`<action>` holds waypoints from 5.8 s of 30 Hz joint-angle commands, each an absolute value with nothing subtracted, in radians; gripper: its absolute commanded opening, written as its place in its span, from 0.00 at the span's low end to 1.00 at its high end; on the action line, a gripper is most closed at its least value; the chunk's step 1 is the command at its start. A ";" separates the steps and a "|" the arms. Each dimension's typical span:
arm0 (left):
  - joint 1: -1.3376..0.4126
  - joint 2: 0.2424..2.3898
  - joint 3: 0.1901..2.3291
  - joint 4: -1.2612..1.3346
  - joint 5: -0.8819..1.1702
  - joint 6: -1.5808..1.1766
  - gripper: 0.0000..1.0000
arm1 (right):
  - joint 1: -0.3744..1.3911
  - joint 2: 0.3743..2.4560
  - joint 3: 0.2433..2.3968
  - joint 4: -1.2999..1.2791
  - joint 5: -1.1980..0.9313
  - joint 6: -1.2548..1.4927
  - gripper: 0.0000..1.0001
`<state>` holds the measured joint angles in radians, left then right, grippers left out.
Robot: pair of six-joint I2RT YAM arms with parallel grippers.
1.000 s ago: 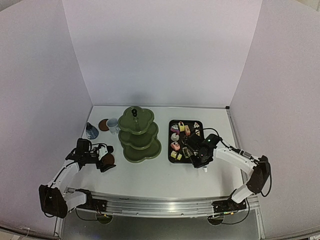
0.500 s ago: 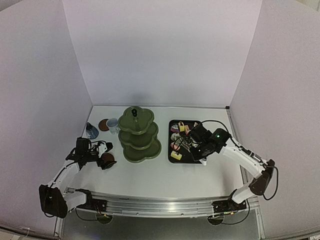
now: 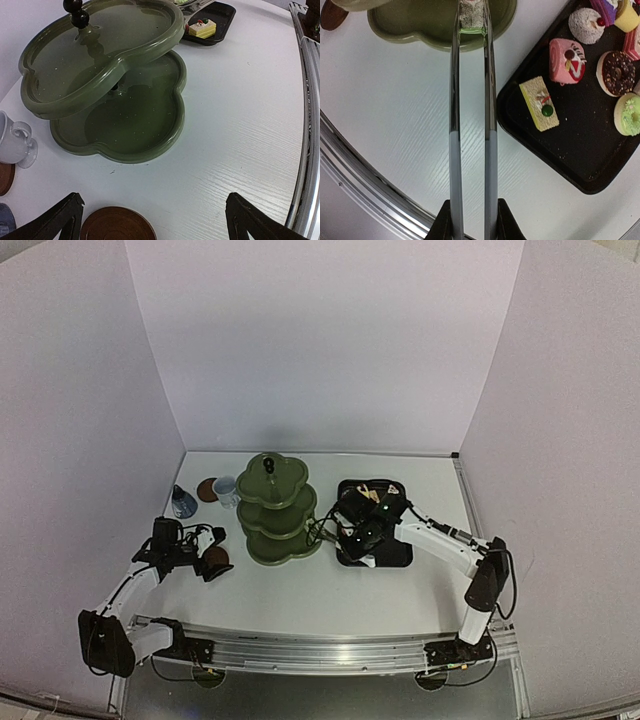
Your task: Serve the afternoon tea
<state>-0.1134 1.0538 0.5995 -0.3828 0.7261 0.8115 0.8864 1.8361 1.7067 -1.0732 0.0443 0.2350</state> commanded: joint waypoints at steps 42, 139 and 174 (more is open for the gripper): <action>-0.118 1.030 0.589 -0.375 0.710 0.849 1.00 | 0.891 2.024 1.910 -1.071 0.118 0.179 0.32; -0.118 1.030 0.583 -0.413 0.687 0.886 1.00 | 0.750 1.714 1.548 -1.247 0.123 -0.102 0.10; -0.118 0.957 0.559 -0.337 0.597 0.577 1.00 | 1.019 1.741 1.770 -1.149 0.090 0.080 0.00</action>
